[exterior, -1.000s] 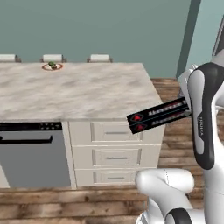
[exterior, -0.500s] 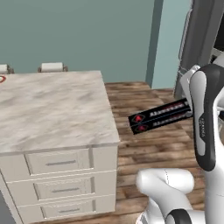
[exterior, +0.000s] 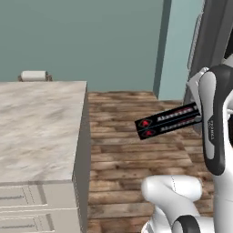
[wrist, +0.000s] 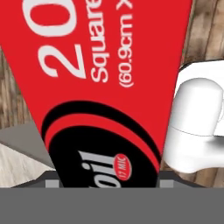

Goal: Retrieve the tupperware and aluminum foil from the cabinet and place them on the dining counter near the plate with avocado and mushroom to prepare for storing leftovers.

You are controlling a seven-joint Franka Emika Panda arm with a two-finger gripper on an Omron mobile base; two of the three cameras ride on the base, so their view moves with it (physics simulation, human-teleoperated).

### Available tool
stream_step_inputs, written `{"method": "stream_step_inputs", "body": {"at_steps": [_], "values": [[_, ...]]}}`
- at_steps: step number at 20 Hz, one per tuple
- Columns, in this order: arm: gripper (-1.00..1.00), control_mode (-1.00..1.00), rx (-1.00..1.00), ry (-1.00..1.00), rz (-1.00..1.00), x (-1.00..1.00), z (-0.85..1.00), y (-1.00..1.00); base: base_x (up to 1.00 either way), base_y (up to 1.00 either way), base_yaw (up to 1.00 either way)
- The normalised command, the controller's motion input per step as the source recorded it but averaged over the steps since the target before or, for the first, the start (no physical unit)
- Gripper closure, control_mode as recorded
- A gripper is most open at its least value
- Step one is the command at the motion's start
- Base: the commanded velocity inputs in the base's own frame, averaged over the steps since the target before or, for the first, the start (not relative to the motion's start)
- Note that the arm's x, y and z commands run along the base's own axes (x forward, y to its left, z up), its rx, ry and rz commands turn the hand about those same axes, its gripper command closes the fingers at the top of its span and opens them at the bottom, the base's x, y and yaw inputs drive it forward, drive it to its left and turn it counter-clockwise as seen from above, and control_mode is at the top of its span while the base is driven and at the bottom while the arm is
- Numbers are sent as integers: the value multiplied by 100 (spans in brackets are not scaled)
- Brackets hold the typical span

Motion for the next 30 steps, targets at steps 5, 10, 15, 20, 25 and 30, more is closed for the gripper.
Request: {"method": "stream_step_inputs", "body": {"at_steps": [5, 10, 15, 20, 25, 30], "values": [[100, 100, 0, 0, 0, 0, 0, 0, 81, -71, 50], [100, 100, 0, 0, 0, 0, 0, 0, 100, -54, 51], [100, 100, 0, 0, 0, 0, 0, 0, 100, -72, 45], [100, 100, 0, 0, 0, 0, 0, 0, 91, -99, 36], [100, 100, 0, 0, 0, 0, 0, 0, 69, -100, 38], [100, 100, 0, 0, 0, 0, 0, 0, 57, -100, 35]]}}
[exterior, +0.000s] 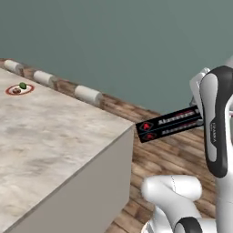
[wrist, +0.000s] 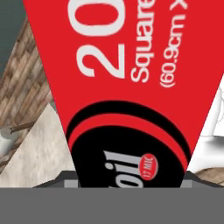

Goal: Retrieve the tupperware and aluminum foil from the cabinet and place them on the dining counter near the plate with avocado and mushroom to prepare for storing leftovers.

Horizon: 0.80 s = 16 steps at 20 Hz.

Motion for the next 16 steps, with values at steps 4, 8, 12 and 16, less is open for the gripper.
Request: {"method": "stream_step_inputs", "body": {"at_steps": [4, 8, 12, 16], "values": [[100, 100, 0, 0, 0, 0, 0, 0, 47, -100, 35], [100, 100, 0, 0, 0, 0, 0, 0, 45, -100, 37], [100, 100, 0, 0, 0, 0, 0, 0, 44, -99, 43], [100, 100, 0, 0, 0, 0, 0, 0, 42, -87, 51]]}}
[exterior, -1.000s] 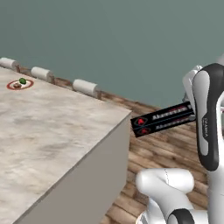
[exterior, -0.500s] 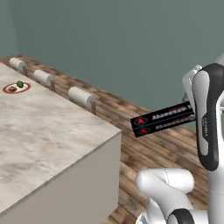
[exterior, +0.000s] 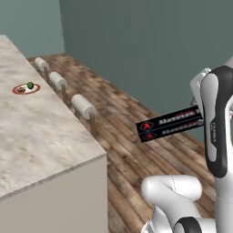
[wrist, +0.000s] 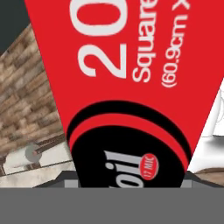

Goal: Retrieve the tupperware and aluminum foil from the cabinet and place them on the dining counter near the plate with avocado and mushroom to prepare for storing leftovers.

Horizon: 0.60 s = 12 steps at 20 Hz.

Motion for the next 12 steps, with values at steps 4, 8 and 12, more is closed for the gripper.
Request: {"method": "stream_step_inputs", "body": {"at_steps": [4, 8, 12], "values": [[100, 100, 0, 0, 0, 0, 0, 0, 49, -71, 59], [100, 100, 0, 0, 0, 0, 0, 0, 56, -64, 61], [100, 100, 0, 0, 0, 0, 0, 0, 59, -69, 60]]}}
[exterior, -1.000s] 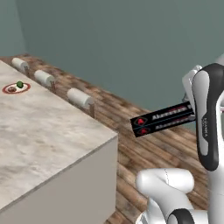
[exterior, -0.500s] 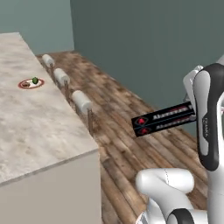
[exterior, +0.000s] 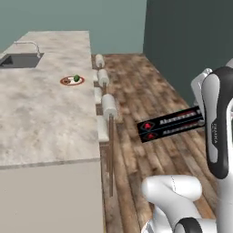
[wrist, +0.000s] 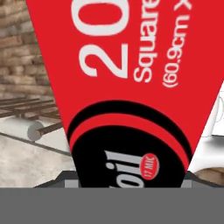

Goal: Retrieve the tupperware and aluminum foil from the cabinet and place them on the dining counter near the plate with avocado and mushroom to prepare for storing leftovers.

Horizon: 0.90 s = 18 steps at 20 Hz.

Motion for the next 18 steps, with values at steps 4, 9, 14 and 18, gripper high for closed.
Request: {"method": "stream_step_inputs", "body": {"at_steps": [4, 9, 14, 18], "values": [[100, 100, 0, 0, 0, 0, 0, 0, 60, -84, 53], [100, 100, 0, 0, 0, 0, 0, 0, 62, -95, 49], [100, 100, 0, 0, 0, 0, 0, 0, 68, -93, 49], [100, 100, 0, 0, 0, 0, 0, 0, 72, -82, 53]]}}
